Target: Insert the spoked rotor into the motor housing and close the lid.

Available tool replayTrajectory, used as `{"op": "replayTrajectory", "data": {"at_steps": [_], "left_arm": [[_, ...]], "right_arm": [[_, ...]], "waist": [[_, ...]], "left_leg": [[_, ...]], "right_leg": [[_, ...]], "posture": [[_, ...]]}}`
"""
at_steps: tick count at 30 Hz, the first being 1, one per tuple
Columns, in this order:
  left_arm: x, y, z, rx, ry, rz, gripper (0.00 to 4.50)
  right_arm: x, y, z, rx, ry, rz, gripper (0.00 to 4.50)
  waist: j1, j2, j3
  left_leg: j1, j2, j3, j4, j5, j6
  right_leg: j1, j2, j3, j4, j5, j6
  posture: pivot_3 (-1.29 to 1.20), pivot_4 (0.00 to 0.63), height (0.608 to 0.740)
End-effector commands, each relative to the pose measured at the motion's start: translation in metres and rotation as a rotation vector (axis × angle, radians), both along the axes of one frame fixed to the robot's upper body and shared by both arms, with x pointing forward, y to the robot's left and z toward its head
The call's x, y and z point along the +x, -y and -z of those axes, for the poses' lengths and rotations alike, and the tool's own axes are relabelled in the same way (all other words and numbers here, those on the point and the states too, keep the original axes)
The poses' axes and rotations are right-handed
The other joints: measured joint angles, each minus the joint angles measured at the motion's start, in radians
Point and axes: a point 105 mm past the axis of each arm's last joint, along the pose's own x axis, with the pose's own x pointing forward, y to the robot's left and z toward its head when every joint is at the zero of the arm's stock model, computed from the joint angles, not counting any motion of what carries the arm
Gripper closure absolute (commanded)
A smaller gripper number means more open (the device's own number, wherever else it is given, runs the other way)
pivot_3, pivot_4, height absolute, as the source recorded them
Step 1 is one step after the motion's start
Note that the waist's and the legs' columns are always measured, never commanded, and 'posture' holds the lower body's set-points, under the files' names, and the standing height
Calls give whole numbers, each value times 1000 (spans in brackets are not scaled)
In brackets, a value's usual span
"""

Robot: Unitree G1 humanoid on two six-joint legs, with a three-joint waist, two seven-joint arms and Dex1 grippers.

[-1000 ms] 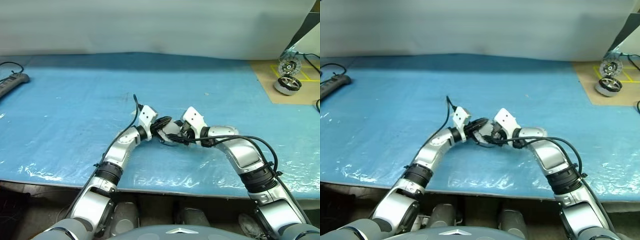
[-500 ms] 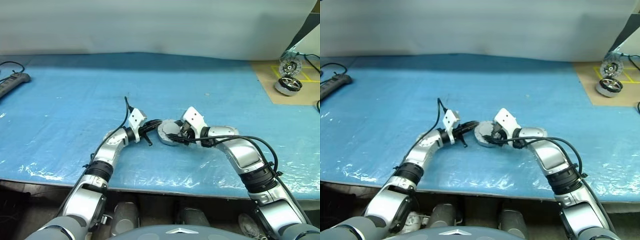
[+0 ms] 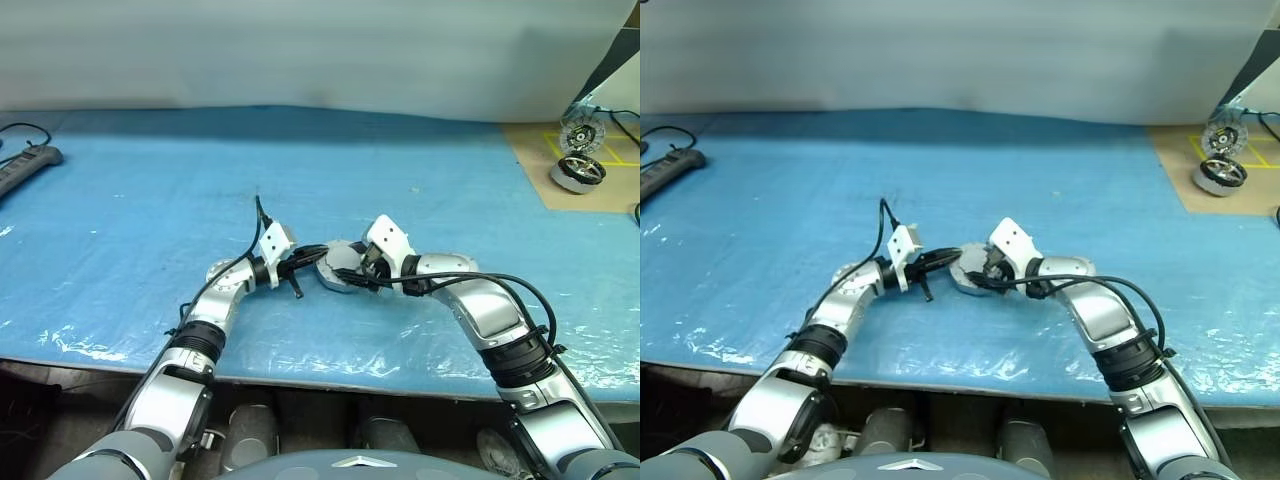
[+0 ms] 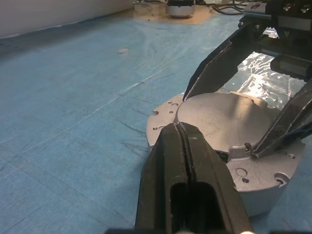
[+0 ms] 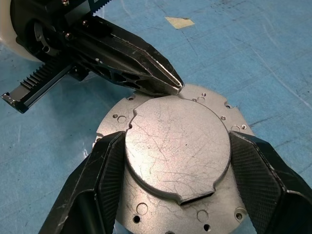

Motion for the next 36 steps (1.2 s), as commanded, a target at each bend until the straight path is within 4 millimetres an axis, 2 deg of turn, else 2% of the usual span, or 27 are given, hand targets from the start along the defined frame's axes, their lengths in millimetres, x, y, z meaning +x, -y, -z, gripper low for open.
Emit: {"op": "replayTrajectory", "data": {"at_steps": [1,2,5,8,9,14,19,23,28,31,33,36], "left_arm": [[-16,9,27,90,-72,83,4500],[-16,10,27,89,-70,86,4500],[-15,10,20,85,-55,90,4500],[-14,10,14,85,-47,88,4500],[-14,9,13,86,-46,87,4500],[-12,11,4,90,-42,87,4500],[-11,13,-4,97,-36,90,4500],[-11,14,-10,103,-31,96,4500],[-14,15,-14,106,-28,100,4500],[-16,14,-15,107,-27,101,4500],[-18,12,-15,108,-27,100,4500],[-20,9,-15,110,-26,100,4500]], "right_arm": [[-7,18,41,-58,-128,92,1546],[-7,16,37,-24,-130,87,807],[-10,12,29,16,-125,71,34],[-8,10,13,65,-83,49,34],[-7,9,8,85,-68,44,34],[-2,10,-29,155,61,8,34],[-4,7,-53,169,165,-45,34],[-3,11,-66,244,168,-17,34],[5,36,-64,418,41,150,34],[14,72,-47,580,-172,370,34],[9,87,-36,663,-283,438,34],[-10,98,-21,674,-394,470,34]], "waist": [[1,0,0],[3,0,0],[10,0,0],[17,0,0],[18,0,0],[18,1,2],[17,3,9],[17,3,11],[17,3,12],[17,2,12],[18,3,13],[19,3,13]], "left_leg": [[2,0,0,-1,0,0],[4,0,0,-2,0,0],[4,-1,0,-5,0,0],[1,-1,1,-7,0,0],[-3,-1,1,-7,0,0],[-16,-1,1,-6,0,0],[-23,-1,2,-2,0,1],[-26,0,1,1,0,1],[-27,0,1,2,1,1],[-27,0,1,2,1,3],[-28,0,1,4,1,3],[-29,1,2,4,2,3]], "right_leg": [[0,0,0,-1,0,0],[1,0,0,-2,-1,1],[0,0,0,-5,-1,1],[2,0,0,-7,-1,1],[-1,0,0,-7,3,-5],[-12,0,-1,-5,4,-6],[-21,0,-1,2,4,-6],[-25,0,-1,7,3,-7],[-25,0,-1,7,3,-7],[-25,0,-1,8,3,-8],[-25,0,-1,8,3,-8],[-26,0,-2,9,3,-8]], "posture": [[0,150,740],[0,150,740],[0,150,740],[0,150,740],[0,150,740],[0,150,740],[0,150,740],[0,150,740],[0,150,740],[0,150,740],[0,150,740],[0,150,740]]}}
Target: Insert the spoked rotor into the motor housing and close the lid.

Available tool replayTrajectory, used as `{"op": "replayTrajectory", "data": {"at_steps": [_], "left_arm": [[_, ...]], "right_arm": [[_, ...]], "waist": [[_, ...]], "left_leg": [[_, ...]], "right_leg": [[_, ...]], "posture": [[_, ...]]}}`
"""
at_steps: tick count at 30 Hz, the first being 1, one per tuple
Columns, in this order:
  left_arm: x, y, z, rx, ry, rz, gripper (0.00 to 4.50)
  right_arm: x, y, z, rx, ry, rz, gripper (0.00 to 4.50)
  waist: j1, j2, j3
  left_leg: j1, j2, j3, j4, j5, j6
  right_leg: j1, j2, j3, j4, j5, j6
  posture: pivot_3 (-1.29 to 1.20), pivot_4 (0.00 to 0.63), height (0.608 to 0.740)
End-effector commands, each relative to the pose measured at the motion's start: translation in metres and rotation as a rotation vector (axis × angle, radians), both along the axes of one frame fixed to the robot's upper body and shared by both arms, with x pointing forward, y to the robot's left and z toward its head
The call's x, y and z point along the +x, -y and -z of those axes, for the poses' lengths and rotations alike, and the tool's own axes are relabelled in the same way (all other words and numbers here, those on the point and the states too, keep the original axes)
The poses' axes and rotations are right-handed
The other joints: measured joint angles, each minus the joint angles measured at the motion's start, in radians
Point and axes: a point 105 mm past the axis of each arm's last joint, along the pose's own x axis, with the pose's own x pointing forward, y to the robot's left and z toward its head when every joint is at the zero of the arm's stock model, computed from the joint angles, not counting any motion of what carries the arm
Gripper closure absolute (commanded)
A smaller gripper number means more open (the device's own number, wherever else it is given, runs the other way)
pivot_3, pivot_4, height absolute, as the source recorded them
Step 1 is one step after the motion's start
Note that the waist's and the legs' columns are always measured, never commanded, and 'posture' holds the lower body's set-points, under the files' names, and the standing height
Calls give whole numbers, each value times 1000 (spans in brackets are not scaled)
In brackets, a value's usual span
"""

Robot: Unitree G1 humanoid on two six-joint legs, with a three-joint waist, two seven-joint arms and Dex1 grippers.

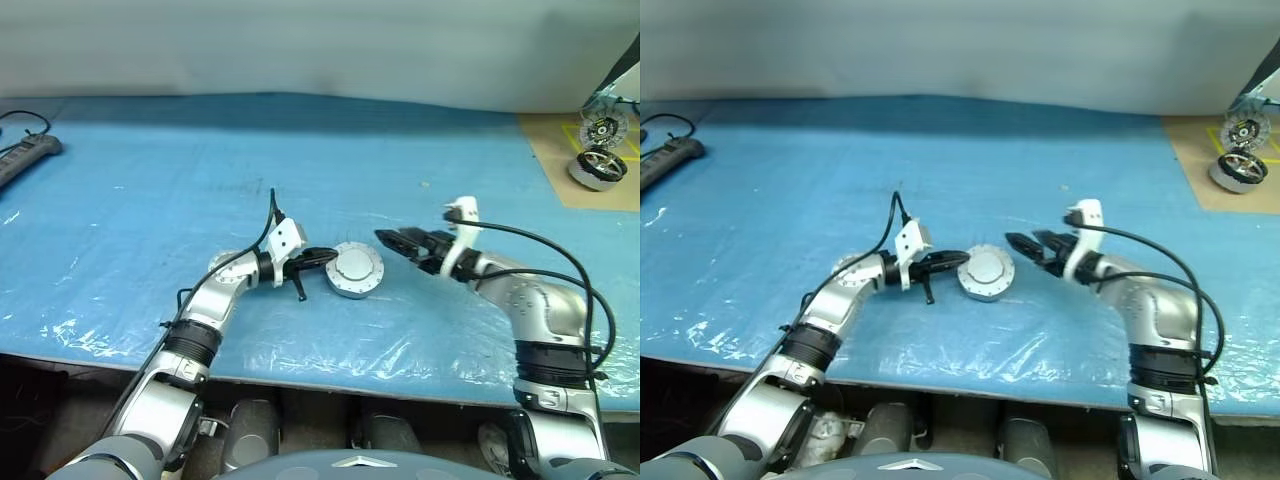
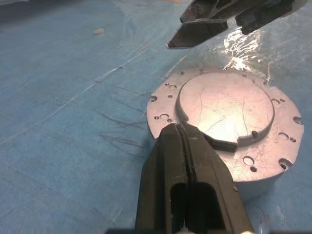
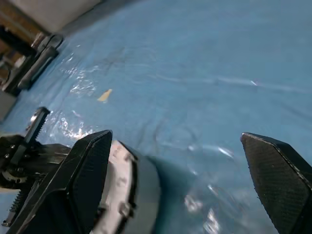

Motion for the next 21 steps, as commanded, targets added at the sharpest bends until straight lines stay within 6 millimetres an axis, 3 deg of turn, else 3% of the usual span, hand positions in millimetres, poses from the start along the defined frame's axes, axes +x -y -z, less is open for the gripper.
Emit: {"op": "replayTrajectory", "data": {"at_steps": [1,7,13,18,21], "left_arm": [[-6,-1,4,18,-7,18,4500],[-6,-1,2,20,-3,16,4500],[-5,5,-3,17,4,22,4500],[-5,5,-7,17,10,19,4500],[-5,4,-10,20,12,19,4500]], "right_arm": [[-22,6,5,73,-77,-27,34],[-49,-8,21,140,-169,-94,34],[-47,-30,34,170,-208,-104,34],[-37,-31,34,245,-202,-57,34],[-37,-45,32,262,-196,-97,34]], "waist": [[0,1,0],[-1,1,0],[-1,1,0],[-2,1,0],[-2,1,0]], "left_leg": [[0,0,0,0,0,0],[1,1,0,1,-1,0],[5,1,0,2,-1,-3],[5,1,0,1,1,-6],[5,1,0,1,1,-7]], "right_leg": [[0,0,0,1,0,0],[0,0,-2,1,-1,-2],[4,0,-2,2,-1,-2],[4,0,-1,1,-1,-2],[4,0,-2,1,-1,-2]], "posture": [[0,150,740],[0,150,740],[0,150,740],[0,150,740],[0,150,740]]}}
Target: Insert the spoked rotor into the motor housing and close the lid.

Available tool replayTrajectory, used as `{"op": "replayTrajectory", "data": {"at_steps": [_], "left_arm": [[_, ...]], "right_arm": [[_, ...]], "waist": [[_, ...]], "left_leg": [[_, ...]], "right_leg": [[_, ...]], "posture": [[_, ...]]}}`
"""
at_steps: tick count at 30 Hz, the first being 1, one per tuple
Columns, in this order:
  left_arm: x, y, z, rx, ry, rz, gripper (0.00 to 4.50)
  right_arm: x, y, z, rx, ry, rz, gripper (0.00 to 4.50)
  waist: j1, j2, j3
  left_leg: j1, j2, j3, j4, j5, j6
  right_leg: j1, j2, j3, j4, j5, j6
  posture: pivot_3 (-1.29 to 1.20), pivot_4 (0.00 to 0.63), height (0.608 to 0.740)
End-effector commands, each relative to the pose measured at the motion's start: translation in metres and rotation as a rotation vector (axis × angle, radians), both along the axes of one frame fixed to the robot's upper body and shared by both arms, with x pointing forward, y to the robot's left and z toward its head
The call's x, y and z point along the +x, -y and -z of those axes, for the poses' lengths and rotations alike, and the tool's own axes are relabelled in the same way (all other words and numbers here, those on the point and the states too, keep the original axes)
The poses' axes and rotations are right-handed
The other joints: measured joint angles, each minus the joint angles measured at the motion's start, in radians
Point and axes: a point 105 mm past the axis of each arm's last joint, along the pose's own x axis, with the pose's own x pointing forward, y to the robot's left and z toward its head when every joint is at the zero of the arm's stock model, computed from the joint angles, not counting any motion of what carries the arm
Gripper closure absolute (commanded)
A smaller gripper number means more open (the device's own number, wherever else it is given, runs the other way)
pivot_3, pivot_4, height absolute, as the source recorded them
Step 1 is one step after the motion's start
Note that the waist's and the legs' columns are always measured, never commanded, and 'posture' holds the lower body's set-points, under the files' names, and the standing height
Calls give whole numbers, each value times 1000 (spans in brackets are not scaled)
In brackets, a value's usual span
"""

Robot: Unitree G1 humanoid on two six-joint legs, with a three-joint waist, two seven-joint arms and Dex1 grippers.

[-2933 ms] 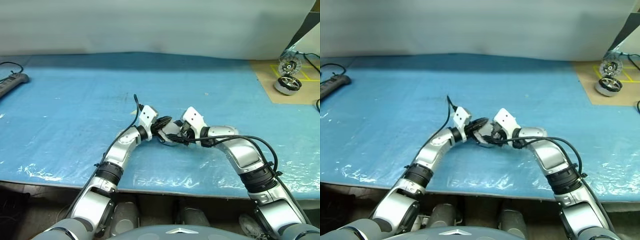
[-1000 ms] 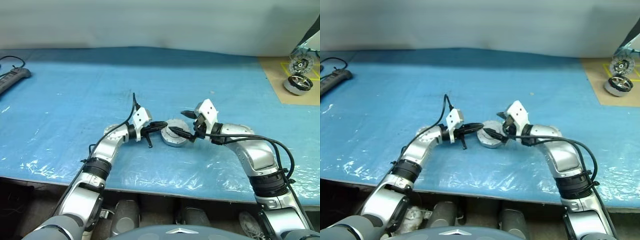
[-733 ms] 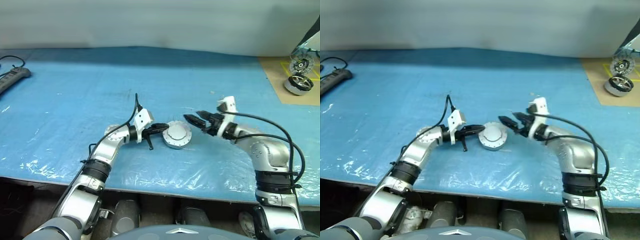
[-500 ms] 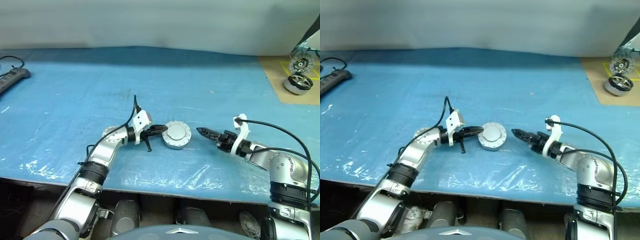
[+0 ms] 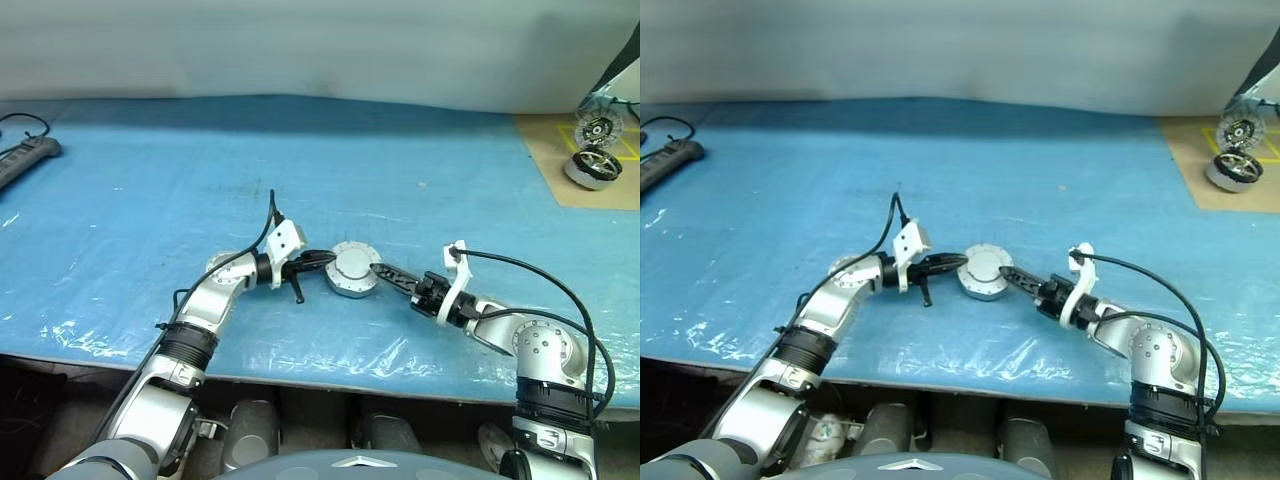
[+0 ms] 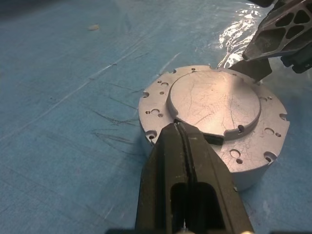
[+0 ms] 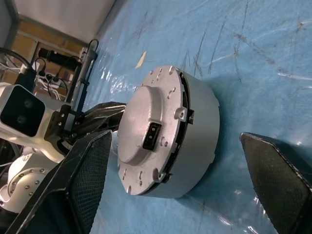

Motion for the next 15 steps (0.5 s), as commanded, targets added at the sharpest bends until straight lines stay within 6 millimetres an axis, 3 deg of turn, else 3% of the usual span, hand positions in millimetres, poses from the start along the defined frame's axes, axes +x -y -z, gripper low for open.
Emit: {"op": "replayTrajectory", "data": {"at_steps": [1,4,6,12,15], "left_arm": [[-3,5,-8,7,28,25,4500],[-1,5,-12,8,34,24,4500],[0,6,-15,8,39,23,4500],[-1,8,-22,6,48,16,4500],[-4,7,-21,9,45,14,4500]], "right_arm": [[0,-15,3,29,-21,-35,34],[2,-26,-5,81,-5,-62,199],[3,-32,-9,107,2,-72,621],[6,-40,-15,172,13,-71,2644],[3,-43,-14,176,11,-84,2847]], "waist": [[-1,0,0],[-2,0,0],[-2,0,0],[-5,0,0],[-2,0,0]], "left_leg": [[0,0,0,0,0,0],[0,0,0,0,0,0],[-1,0,0,0,0,0],[-7,0,0,0,2,2],[-7,0,0,0,2,1]], "right_leg": [[0,0,0,0,0,0],[0,0,0,0,0,0],[-1,0,0,0,0,0],[-9,0,0,3,0,0],[-9,0,0,4,0,0]], "posture": [[0,150,740],[0,150,740],[0,150,740],[0,150,740],[0,150,740]]}}
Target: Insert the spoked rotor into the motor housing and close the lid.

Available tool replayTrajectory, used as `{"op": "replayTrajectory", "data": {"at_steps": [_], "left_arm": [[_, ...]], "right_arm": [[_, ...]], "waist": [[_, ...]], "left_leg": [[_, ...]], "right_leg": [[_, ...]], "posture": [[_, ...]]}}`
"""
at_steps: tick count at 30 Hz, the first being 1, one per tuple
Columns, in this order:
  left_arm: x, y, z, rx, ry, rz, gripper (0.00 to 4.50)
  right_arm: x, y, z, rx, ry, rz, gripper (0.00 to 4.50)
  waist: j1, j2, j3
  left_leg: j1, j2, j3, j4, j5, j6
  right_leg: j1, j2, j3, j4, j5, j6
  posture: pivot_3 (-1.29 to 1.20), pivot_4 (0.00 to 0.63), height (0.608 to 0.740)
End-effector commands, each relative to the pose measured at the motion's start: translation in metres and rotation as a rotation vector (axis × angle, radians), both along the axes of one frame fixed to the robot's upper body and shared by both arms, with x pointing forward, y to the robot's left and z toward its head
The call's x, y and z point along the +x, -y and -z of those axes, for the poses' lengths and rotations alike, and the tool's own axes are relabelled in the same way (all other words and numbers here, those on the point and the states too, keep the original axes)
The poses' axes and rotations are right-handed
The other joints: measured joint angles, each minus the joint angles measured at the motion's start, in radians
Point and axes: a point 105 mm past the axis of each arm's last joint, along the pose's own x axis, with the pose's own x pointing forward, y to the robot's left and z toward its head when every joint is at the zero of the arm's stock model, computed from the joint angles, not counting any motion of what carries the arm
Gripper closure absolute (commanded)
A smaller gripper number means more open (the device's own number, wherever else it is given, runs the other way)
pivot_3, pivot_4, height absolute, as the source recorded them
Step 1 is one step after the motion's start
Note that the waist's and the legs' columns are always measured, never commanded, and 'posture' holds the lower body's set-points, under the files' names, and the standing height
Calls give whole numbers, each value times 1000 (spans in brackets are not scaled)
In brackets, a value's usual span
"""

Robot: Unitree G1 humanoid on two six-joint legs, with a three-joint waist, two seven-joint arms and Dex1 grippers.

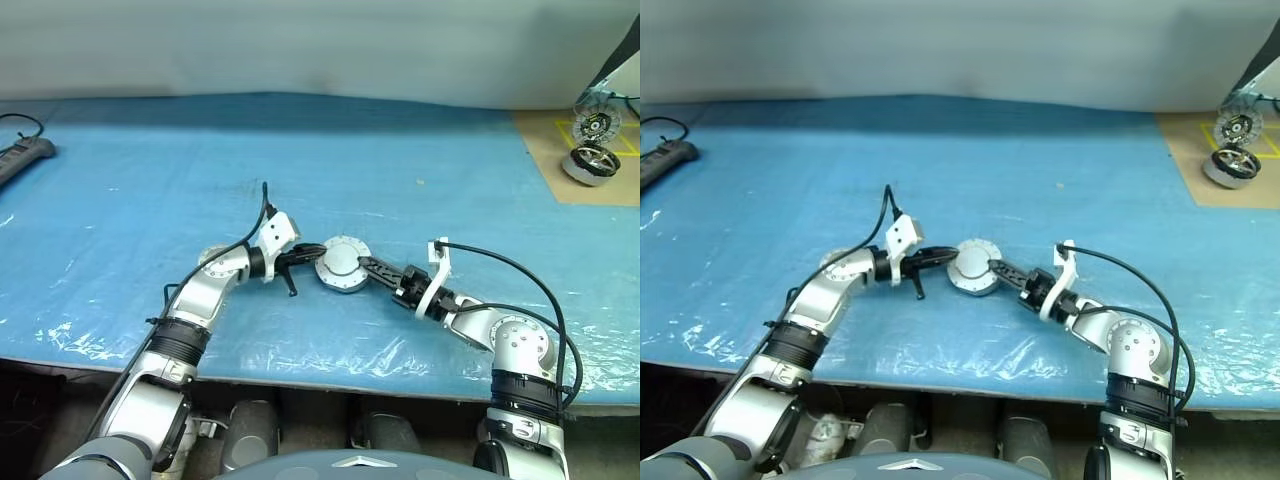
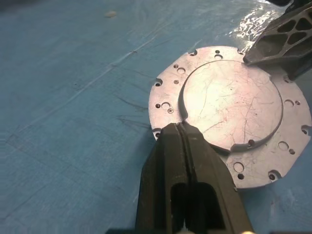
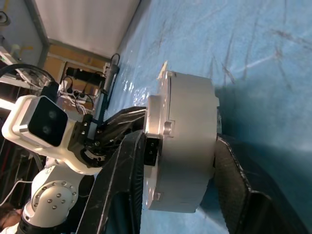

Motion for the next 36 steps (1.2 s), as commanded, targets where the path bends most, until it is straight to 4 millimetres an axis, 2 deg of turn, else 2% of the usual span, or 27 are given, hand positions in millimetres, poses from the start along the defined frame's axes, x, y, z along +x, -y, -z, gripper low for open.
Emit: {"op": "replayTrajectory", "data": {"at_steps": [1,3,8,13,17,21,26,28,31,33,36], "left_arm": [[-11,17,-16,-29,58,68,4500],[-12,17,-15,-28,58,65,4500],[-13,20,-24,-46,63,67,4500],[-10,20,-64,-222,6,55,4500],[-9,18,-80,-336,-116,76,4500],[3,5,-79,-372,-169,23,4500],[35,-23,-59,-451,-265,-211,4500],[39,-32,-49,-506,-312,-255,4121],[43,-48,-53,-765,-498,-270,3256],[40,-51,-55,-861,-581,-228,2558],[35,-48,-48,-913,-669,-187,1530]], "right_arm": [[-6,-17,-6,27,22,-72,2941],[-7,-20,-4,20,19,-78,3432],[-4,-20,0,0,7,-65,3431],[0,-13,-2,25,3,-20,3431],[2,-8,-4,67,-15,21,3431],[0,-13,-3,77,-24,22,3431],[17,11,-30,181,51,155,3431],[25,23,-42,217,85,215,3431],[30,29,-57,291,117,255,3431],[30,22,-64,334,122,241,3431],[27,4,-68,364,113,189,3431]], "waist": [[1,0,0],[1,0,0],[0,0,0],[1,-1,1],[0,-1,1],[-4,2,3],[1,4,6],[2,4,7],[3,4,10],[-1,3,10],[-1,3,10]], "left_leg": [[0,0,0,0,0,0],[0,0,0,0,0,0],[0,0,0,1,0,-2],[0,0,0,1,0,-2],[0,0,0,3,0,-2],[2,0,0,3,1,-3],[0,0,0,3,1,-3],[-1,-1,0,4,2,-4],[-3,-1,0,4,2,-4],[-5,-1,-1,4,3,-3],[-7,0,-1,3,4,-2]], "right_leg": [[0,0,0,0,0,0],[0,0,0,0,0,0],[0,0,0,0,0,0],[0,0,0,1,0,0],[-1,0,0,4,-1,-1],[-3,0,1,10,-3,-4],[-4,0,1,11,-3,-4],[-5,0,1,11,-3,-4],[-6,0,1,11,-3,-4],[-9,0,0,13,-3,-4],[-11,0,-1,14,-3,-5]], "posture": [[0,150,740],[0,150,740],[0,150,740],[0,150,740],[0,150,740],[0,150,740],[0,150,740],[0,150,740],[0,150,740],[0,150,740],[0,150,740]]}}
